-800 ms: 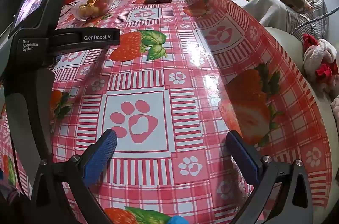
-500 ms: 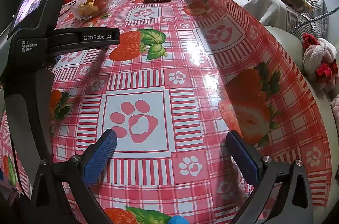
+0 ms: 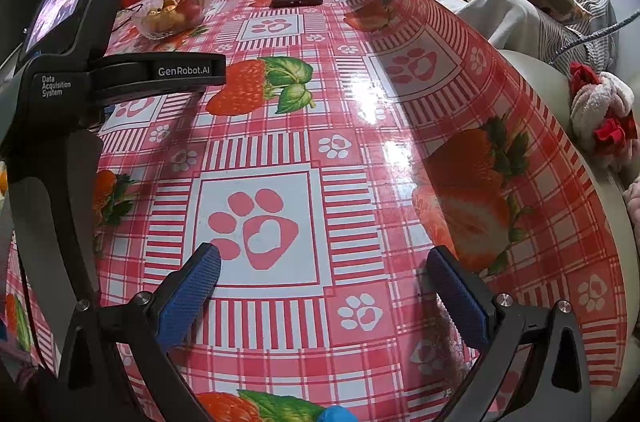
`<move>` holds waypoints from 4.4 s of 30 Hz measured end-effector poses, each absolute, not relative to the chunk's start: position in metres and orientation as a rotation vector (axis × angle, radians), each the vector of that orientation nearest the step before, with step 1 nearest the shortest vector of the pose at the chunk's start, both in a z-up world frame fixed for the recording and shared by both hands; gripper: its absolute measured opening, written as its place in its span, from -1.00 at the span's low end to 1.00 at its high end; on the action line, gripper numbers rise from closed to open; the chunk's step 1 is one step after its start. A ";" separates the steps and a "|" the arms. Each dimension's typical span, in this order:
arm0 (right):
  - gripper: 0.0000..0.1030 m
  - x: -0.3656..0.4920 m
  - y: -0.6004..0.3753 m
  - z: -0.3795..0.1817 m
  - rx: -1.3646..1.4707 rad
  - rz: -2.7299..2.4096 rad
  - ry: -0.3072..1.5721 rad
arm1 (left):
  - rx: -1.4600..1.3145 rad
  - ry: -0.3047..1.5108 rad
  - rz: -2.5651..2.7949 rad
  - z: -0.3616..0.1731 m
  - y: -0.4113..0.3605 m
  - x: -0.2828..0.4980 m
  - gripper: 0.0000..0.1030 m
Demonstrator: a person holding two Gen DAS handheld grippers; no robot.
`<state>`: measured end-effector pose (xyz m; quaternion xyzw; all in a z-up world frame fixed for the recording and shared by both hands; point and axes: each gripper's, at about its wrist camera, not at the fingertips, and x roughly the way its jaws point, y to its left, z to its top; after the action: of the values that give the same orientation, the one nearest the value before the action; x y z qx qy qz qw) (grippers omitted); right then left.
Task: Organize fruits
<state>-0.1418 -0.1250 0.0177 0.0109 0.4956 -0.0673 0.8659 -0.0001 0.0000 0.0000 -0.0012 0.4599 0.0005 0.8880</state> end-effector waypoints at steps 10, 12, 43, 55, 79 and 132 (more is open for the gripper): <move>1.00 -0.143 -0.125 0.018 0.022 -0.142 1.030 | -0.002 0.956 0.001 0.000 0.000 0.000 1.00; 1.00 -0.143 -0.125 0.018 0.023 -0.142 1.031 | -0.002 0.956 0.001 0.000 0.000 0.000 1.00; 1.00 -0.143 -0.125 0.018 0.022 -0.141 1.028 | -0.002 0.956 0.001 0.000 0.000 0.000 1.00; 1.00 -0.144 -0.124 0.019 0.020 -0.141 1.019 | -0.002 0.956 0.001 0.000 0.000 0.000 1.00; 1.00 -0.144 -0.124 0.019 0.020 -0.141 1.015 | -0.002 0.956 0.001 0.000 0.000 0.000 1.00; 1.00 -0.154 -0.044 0.019 0.000 -0.033 1.091 | 0.100 0.992 -0.060 0.018 0.183 -0.147 1.00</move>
<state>-0.1538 -0.0436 0.0187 -0.0002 0.5186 -0.0158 0.8549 -0.1466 0.1828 0.0180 0.0479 0.4754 -0.0287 0.8780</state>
